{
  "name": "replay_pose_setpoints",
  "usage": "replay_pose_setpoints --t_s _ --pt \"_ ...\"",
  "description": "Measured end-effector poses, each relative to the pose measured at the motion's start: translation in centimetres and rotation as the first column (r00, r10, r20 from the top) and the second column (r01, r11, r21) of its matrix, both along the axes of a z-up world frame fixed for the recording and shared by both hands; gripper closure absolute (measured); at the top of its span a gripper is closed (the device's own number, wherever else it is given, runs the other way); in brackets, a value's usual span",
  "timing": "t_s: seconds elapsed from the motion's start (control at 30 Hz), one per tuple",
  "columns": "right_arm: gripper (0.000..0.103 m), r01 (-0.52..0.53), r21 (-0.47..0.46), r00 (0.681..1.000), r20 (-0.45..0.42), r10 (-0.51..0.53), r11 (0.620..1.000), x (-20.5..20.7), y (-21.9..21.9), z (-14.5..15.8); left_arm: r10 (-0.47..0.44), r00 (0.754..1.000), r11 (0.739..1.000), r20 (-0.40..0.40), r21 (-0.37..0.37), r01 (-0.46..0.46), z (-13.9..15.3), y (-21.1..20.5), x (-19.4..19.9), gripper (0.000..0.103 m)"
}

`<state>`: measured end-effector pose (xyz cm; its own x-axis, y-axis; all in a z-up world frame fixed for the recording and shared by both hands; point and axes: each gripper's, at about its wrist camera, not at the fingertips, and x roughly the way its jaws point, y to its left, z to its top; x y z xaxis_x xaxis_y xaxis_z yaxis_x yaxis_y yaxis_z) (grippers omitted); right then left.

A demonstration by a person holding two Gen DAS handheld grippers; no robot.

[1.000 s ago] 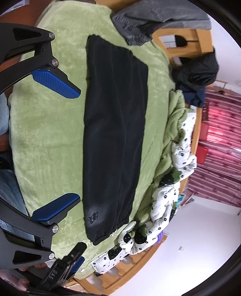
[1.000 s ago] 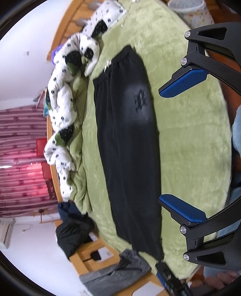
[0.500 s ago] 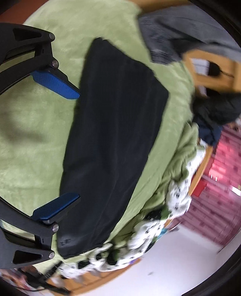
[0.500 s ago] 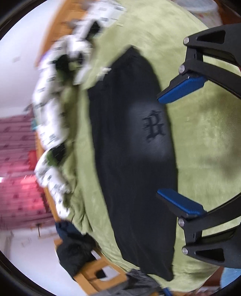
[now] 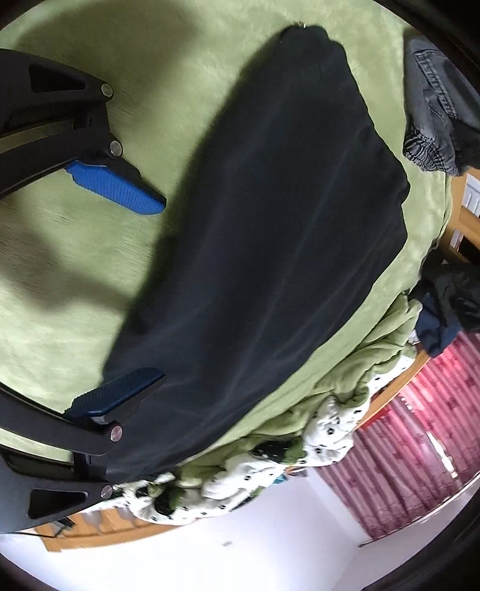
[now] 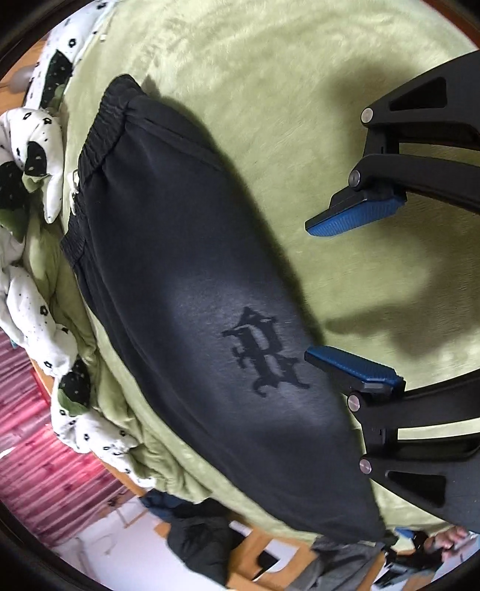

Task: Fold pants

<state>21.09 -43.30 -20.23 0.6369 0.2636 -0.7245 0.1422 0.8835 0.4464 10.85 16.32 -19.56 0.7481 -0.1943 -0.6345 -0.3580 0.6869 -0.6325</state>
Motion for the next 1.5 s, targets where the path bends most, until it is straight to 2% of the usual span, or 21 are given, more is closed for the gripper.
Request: replay_pose_setpoints --t_s 0.1,0.17,0.2,0.23,0.27,0.3,0.4,0.5,0.67,0.73,0.9,1.03,1.07,1.1,1.13,1.23,1.27,1.3,1.37,1.43,1.5 --pt "0.037 0.025 0.049 1.0 0.005 -0.026 0.998 1.4 -0.3 -0.1 0.026 0.999 1.0 -0.027 0.002 -0.026 -0.1 0.3 1.7 0.023" --pt "0.039 0.035 0.077 0.999 0.008 -0.036 0.996 2.5 -0.3 0.0 0.043 0.998 0.999 -0.046 0.015 -0.042 0.0 0.5 2.6 0.041" --pt "0.052 0.041 0.079 0.999 0.005 -0.041 0.996 3.0 -0.2 0.1 0.045 0.997 0.999 -0.062 0.019 -0.043 0.0 0.6 3.1 0.05" --pt "0.065 0.045 0.07 0.999 -0.001 -0.045 0.997 3.5 -0.1 0.4 0.04 0.996 0.999 -0.076 0.014 -0.039 0.0 0.8 3.6 0.069" --pt "0.089 0.044 0.061 0.999 -0.002 -0.044 0.997 3.8 0.0 0.6 0.035 0.997 0.999 -0.068 0.008 -0.034 0.2 1.0 3.7 0.088" --pt "0.089 0.039 0.054 0.999 0.016 -0.04 0.998 3.9 0.2 1.3 0.034 0.998 0.999 -0.053 0.015 -0.033 0.7 1.3 3.7 0.092" --pt "0.09 0.01 0.005 0.994 0.109 -0.011 1.0 4.0 0.7 4.5 -0.001 0.999 1.0 0.053 0.022 0.0 3.5 2.0 3.8 0.091" --pt "0.09 -0.023 -0.048 0.981 0.192 0.032 0.999 5.2 1.1 7.8 -0.022 0.992 0.996 0.126 0.089 0.01 6.7 2.2 5.2 0.091" --pt "0.09 -0.07 -0.065 0.967 0.239 0.084 0.995 10.6 1.8 11.2 -0.05 0.988 0.98 0.148 0.197 0.021 9.5 2.6 11.1 0.091" --pt "0.09 -0.078 -0.111 0.963 0.25 0.104 0.991 13.8 2.8 11.7 -0.051 0.988 0.969 0.148 0.246 0.013 10.0 2.8 14.6 0.091" --pt "0.09 -0.063 -0.232 0.96 0.251 0.122 0.971 20.6 5.4 10.7 -0.053 0.994 0.932 0.1 0.361 0.013 9.1 2.0 21.9 0.091" --pt "0.087 -0.065 -0.244 0.977 0.18 0.111 0.968 26.2 7.1 8.5 -0.036 0.999 0.916 -0.024 0.398 0.042 6.4 1.2 27.5 0.091" --pt "0.078 -0.066 -0.242 0.982 0.154 0.106 0.968 27.4 7.5 7.9 -0.025 0.998 0.912 -0.059 0.408 0.046 5.9 1.0 28.2 0.088" --pt "0.063 -0.067 -0.246 0.986 0.134 0.102 0.967 28.1 7.7 7.6 -0.017 0.996 0.909 -0.093 0.413 0.054 5.6 0.8 28.9 0.084" --pt "0.057 -0.067 -0.252 0.988 0.118 0.099 0.965 28.5 8.0 7.5 -0.024 0.995 0.912 -0.1 0.406 0.063 5.6 0.6 29.1 0.074" --pt "0.055 -0.066 -0.25 0.986 0.133 0.102 0.966 26.8 8.2 8.1 -0.045 0.998 0.924 -0.039 0.379 0.056 7.0 0.2 27.0 0.057" --pt "0.052 -0.078 -0.258 0.983 0.14 0.117 0.963 25.3 8.4 8.6 -0.049 0.998 0.921 -0.025 0.386 0.055 7.7 0.0 26.1 0.039" --pt "0.048 -0.086 -0.269 0.981 0.143 0.129 0.959 24.2 8.4 8.8 -0.054 0.998 0.916 -0.012 0.398 0.054 8.4 -0.3 25.4 0.032" --pt "0.045 -0.107 -0.296 0.976 0.153 0.158 0.949 20.6 8.4 9.3 -0.071 0.997 0.906 0.024 0.42 0.054 9.7 -0.4 22.5 0.028" --pt "0.044 -0.132 -0.325 0.972 0.143 0.186 0.936 17.7 8.2 9.2 -0.049 0.999 0.884 0.001 0.465 0.043 10.1 -0.1 19.1 0.022" --pt "0.039 -0.149 -0.349 0.972 0.123 0.203 0.925 14.1 7.7 8.3 -0.029 0.999 0.891 -0.026 0.452 0.037 9.5 0.7 16.7 0.022"
